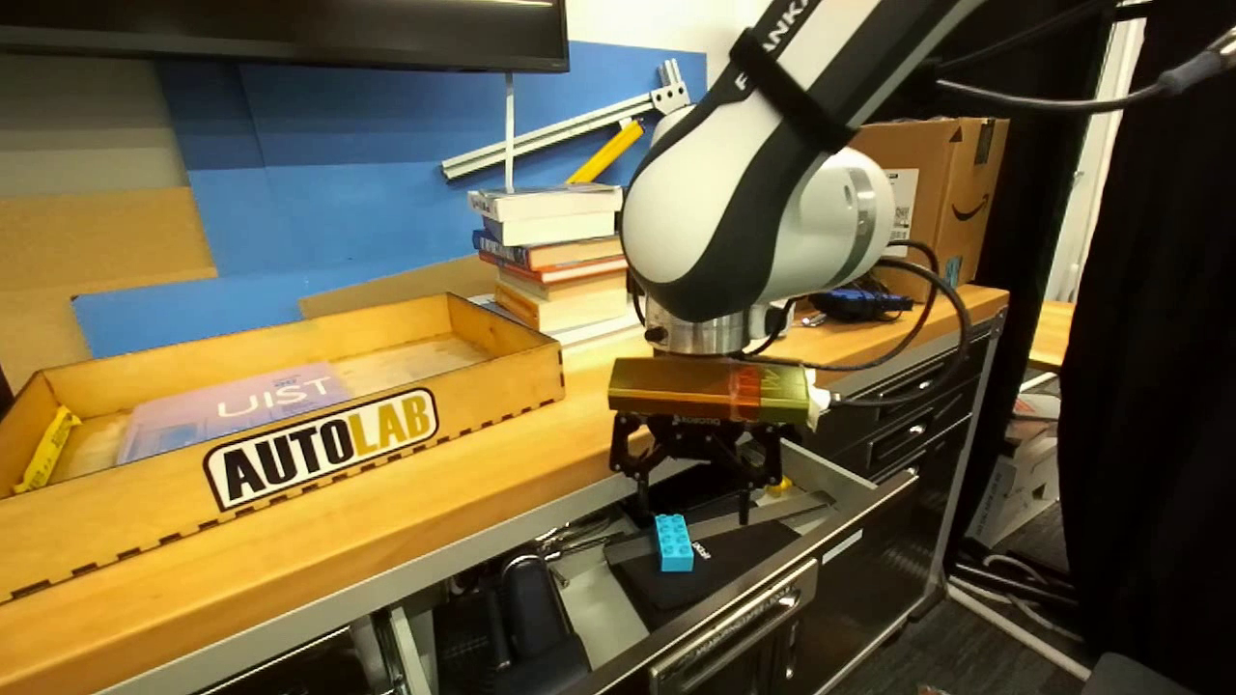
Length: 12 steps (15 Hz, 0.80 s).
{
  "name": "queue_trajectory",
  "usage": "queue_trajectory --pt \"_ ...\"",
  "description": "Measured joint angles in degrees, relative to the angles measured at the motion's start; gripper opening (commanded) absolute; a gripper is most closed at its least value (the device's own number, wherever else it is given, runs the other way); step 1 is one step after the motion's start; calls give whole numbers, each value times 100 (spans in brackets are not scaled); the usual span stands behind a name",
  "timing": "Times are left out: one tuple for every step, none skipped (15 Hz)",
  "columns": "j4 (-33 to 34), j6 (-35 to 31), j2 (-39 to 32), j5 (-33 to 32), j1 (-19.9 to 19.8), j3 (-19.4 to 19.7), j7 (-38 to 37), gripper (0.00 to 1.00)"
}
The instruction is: Put the blue object in the drawer and close the drawer
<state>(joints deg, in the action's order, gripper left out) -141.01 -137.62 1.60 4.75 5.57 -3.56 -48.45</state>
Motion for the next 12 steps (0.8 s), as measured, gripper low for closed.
queue_trajectory --pt "-203 26 219 0 4 -51 16 100" --pt "-411 81 453 0 6 -113 64 100" --pt "-554 202 634 12 16 -167 210 100" --pt "-645 365 761 68 38 -216 487 100" --pt "-663 513 790 145 65 -250 756 100" --pt "-651 620 751 233 100 -278 1031 100" --pt "-629 703 659 301 133 -303 1293 100" --pt "-607 746 535 366 160 -330 1559 100" --pt "-574 773 386 428 181 -353 1842 100" --pt "-539 779 229 506 196 -373 2141 100" --pt "-501 786 66 574 204 -387 2456 100" --pt "-462 789 -90 617 205 -396 2722 100"
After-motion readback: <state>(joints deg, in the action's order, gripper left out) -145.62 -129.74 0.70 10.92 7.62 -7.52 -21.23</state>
